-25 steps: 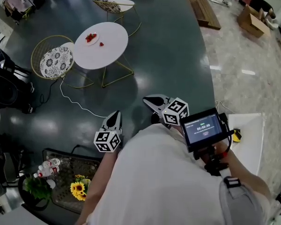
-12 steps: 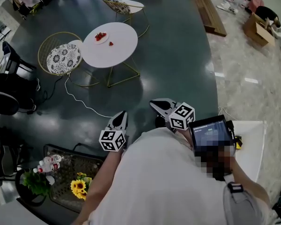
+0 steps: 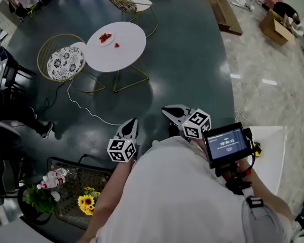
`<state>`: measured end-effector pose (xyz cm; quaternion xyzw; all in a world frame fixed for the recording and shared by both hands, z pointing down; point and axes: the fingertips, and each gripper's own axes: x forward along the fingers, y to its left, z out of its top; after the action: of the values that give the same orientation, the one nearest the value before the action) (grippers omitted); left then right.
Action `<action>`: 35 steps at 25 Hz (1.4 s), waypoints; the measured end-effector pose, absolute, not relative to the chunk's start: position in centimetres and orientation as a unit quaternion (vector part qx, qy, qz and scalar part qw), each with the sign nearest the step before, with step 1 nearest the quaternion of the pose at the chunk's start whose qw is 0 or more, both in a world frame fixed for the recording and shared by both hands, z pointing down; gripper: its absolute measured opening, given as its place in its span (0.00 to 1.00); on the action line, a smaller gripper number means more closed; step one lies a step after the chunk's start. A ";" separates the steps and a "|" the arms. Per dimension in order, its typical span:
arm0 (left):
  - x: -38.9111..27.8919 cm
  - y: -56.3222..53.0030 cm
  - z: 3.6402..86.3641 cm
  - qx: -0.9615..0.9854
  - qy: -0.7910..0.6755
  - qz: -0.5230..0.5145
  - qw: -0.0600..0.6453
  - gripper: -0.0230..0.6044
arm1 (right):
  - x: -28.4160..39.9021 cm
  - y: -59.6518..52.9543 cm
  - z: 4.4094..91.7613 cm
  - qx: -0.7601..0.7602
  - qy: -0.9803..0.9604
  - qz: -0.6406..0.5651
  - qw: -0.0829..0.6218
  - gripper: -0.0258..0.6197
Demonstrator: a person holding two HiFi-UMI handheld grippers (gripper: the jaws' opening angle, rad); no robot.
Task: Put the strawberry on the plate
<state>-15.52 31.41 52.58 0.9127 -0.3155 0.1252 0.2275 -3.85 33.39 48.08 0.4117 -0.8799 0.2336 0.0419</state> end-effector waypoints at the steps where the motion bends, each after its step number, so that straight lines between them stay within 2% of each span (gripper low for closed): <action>1: -15.3 31.5 52.6 0.913 -0.314 0.126 0.228 0.05 | -3.8 33.5 48.2 0.408 -0.881 0.237 0.042 0.05; 12: -15.7 32.0 53.7 0.901 -0.324 0.140 0.254 0.05 | -3.7 32.8 48.9 0.396 -0.881 0.253 0.055 0.05; 21: -13.2 30.9 53.9 0.897 -0.326 0.156 0.254 0.04 | -1.6 31.8 50.2 0.384 -0.881 0.265 0.074 0.05; 35: -3.9 26.2 53.5 0.887 -0.341 0.173 0.258 0.04 | 5.9 26.3 51.5 0.338 -0.899 0.264 0.093 0.05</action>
<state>-3.92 26.17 53.53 0.8874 -0.3406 0.1734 0.2580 5.86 26.28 51.45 0.3377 -0.8988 0.2637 0.0931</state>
